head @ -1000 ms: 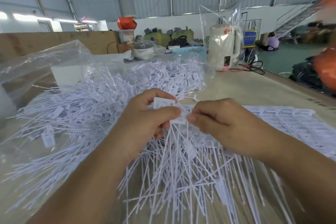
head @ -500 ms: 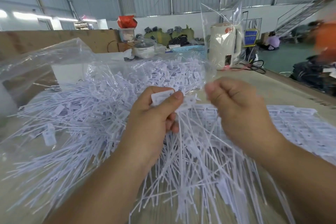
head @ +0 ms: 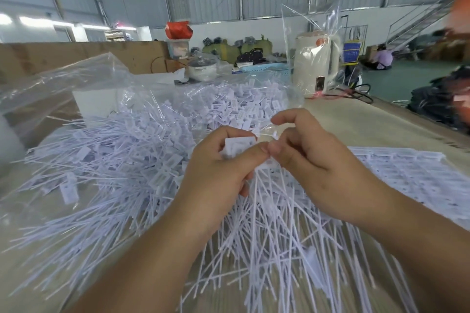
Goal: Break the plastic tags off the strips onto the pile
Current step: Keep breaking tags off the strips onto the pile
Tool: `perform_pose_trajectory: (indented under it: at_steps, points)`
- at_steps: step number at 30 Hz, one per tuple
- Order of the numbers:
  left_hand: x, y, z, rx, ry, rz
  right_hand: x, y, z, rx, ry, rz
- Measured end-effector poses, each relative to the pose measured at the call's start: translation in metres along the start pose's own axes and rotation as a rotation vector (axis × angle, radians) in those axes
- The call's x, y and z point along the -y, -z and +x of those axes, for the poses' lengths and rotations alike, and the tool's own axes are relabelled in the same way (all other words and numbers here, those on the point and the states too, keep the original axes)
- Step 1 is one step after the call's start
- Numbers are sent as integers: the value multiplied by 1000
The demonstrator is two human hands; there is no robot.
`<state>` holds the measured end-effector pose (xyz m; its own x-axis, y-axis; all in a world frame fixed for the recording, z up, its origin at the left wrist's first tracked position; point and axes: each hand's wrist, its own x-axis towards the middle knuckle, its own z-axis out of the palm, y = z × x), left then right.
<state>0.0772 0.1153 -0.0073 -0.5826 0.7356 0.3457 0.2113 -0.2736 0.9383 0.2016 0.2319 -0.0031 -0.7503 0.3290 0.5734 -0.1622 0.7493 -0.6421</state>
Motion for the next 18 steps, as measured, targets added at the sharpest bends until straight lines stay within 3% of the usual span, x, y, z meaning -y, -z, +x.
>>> perform_pose_trajectory:
  at_steps: [7, 13, 18]
  points:
    - [3, 1, 3, 81, 141, -94, -4, -1, 0, 53, 56, -31]
    - [5, 2, 3, 87, 128, -98, -6, 4, -2, 204, 30, -114]
    - [4, 3, 2, 103, 64, -7, -1, -4, -6, 202, 15, -255]
